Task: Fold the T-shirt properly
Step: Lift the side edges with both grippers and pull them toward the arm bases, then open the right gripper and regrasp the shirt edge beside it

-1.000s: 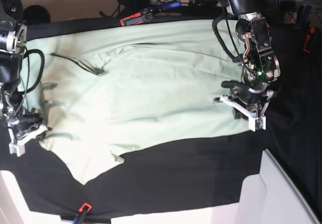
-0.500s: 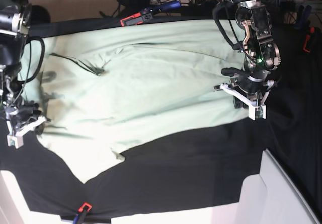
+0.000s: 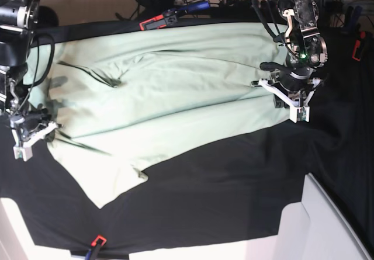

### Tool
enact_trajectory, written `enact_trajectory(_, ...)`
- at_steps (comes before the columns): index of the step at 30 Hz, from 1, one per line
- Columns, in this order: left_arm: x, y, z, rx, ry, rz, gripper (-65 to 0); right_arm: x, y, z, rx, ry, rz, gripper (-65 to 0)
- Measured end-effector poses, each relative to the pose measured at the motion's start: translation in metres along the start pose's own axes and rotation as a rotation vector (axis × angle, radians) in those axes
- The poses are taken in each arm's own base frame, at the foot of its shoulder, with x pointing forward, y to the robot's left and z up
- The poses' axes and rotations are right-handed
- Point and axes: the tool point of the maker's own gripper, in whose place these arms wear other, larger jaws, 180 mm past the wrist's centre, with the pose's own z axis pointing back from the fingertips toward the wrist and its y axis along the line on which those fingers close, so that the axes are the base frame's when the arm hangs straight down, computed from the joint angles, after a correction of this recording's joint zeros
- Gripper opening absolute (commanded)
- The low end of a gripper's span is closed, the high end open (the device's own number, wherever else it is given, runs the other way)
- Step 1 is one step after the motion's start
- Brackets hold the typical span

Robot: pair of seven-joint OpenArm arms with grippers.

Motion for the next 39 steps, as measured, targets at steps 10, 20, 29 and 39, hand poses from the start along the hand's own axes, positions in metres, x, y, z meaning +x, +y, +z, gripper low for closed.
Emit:
enact_trajectory(10, 0.015, 0.016, 0.006, 0.039, 0.011, -0.027, -28.7, 0.033, -0.006, 0.021, -0.034, -0.023, -0.027, -33.4)
enact_trajectory(20, 0.044, 0.021, 0.008, 0.049, -0.056, -0.043, -29.1, 0.078, 0.008, 0.003, 0.014, -0.03, -0.072, -33.1)
enact_trajectory(29, 0.04, 0.022, 0.009, 0.051, -0.05, -0.044, -29.2, 0.074, 0.019, -0.025, 0.057, 0.028, -0.196, -23.1)
enact_trajectory(39, 0.034, 0.024, 0.011, 0.052, -0.036, -0.049, -29.2, 0.027, 0.003, -0.038, -0.045, 0.083, -0.167, -22.3)
